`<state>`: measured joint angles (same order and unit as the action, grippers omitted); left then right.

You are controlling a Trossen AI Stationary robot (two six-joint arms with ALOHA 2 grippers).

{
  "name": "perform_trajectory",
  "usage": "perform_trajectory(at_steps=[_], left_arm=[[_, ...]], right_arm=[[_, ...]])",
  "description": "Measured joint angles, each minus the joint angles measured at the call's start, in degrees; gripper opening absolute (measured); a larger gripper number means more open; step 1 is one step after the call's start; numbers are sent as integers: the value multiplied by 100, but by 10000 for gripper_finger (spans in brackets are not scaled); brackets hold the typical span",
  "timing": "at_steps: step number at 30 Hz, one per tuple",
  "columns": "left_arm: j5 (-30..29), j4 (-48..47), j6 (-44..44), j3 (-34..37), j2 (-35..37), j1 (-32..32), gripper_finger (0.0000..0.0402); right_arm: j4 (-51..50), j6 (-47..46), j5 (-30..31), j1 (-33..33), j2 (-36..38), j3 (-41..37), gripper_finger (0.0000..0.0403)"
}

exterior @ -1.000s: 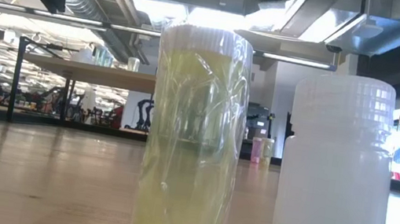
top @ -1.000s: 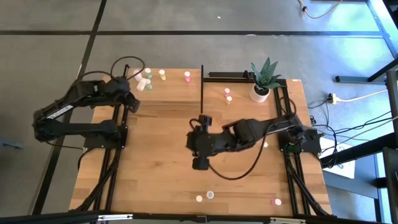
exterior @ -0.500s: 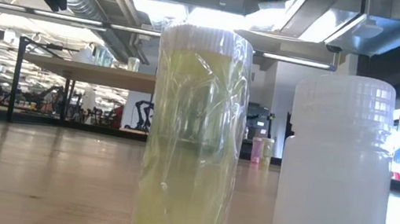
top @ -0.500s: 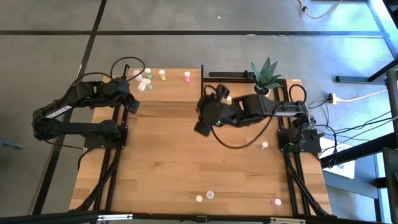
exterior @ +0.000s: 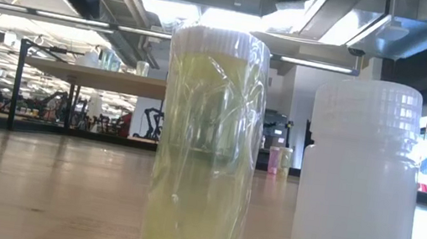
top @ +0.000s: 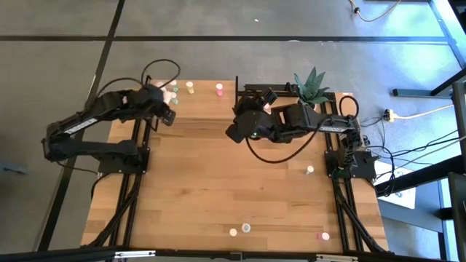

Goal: Pick and place medicine bottles onto shelf by color
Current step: Put the top white pill bottle aligned with the other white pill bottle on the shelf

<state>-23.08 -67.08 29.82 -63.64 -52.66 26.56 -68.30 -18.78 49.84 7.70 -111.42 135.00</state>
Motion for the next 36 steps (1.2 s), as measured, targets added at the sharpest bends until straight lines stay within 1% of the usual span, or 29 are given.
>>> perform_trajectory(at_steps=[5,10,19,25,29,32,36], left_arm=[[-3,8,318,0,-539,421,114],[12,11,575,0,-796,669,114],[26,-24,564,0,-811,941,114],[27,-33,562,0,-811,954,114],[25,-33,562,0,-809,954,114],[25,-33,560,0,-809,954,114],[25,-33,560,0,-809,954,114]], right_arm=[[11,281,-304,-38,0,0,186],[40,274,-717,-25,0,0,186],[40,273,-1443,-30,0,0,186],[39,257,-2001,-30,0,0,186],[38,260,-2270,-30,0,0,186],[38,253,-2449,-30,0,0,186],[66,249,-2456,-28,0,0,186]])
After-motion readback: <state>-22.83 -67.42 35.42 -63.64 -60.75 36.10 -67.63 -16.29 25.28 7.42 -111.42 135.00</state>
